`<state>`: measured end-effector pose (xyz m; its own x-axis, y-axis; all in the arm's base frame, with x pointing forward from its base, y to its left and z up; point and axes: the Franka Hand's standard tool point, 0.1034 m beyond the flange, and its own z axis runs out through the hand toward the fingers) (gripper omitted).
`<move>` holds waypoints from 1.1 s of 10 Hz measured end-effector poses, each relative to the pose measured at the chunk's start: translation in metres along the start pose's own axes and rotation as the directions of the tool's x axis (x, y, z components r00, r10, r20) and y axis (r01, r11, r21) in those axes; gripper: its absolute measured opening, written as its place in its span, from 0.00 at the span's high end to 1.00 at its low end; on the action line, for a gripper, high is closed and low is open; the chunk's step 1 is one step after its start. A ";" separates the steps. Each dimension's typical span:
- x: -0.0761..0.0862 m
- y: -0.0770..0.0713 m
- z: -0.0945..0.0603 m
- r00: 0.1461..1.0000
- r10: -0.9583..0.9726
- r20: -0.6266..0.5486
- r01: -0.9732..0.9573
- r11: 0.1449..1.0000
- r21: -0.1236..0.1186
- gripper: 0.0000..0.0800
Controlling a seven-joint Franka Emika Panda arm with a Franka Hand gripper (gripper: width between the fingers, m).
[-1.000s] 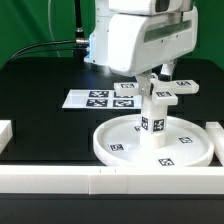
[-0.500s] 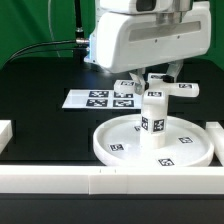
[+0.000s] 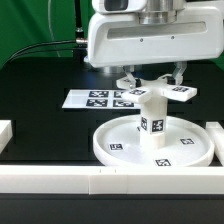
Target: Assemble round table
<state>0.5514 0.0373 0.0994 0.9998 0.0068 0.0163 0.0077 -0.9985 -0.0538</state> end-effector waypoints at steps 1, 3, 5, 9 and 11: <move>0.000 0.000 0.000 0.998 0.055 0.000 -0.055 0.998 0.000 0.45; 0.000 0.000 0.000 0.986 0.168 0.000 -0.168 0.986 0.002 0.45; 0.001 0.000 0.000 0.936 0.352 -0.004 -0.352 0.936 0.014 0.45; 0.003 0.000 -0.001 0.668 0.744 0.017 -0.743 0.666 0.068 0.45; 0.003 0.000 -0.001 0.566 0.824 0.026 -0.824 0.563 0.065 0.45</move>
Offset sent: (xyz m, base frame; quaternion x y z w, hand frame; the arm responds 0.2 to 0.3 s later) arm 0.0000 0.0000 0.0000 0.0000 0.0000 0.1296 0.9916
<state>0.5545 0.0375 0.1003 0.5723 -0.8178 -0.0609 -0.8183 -0.5645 -0.1084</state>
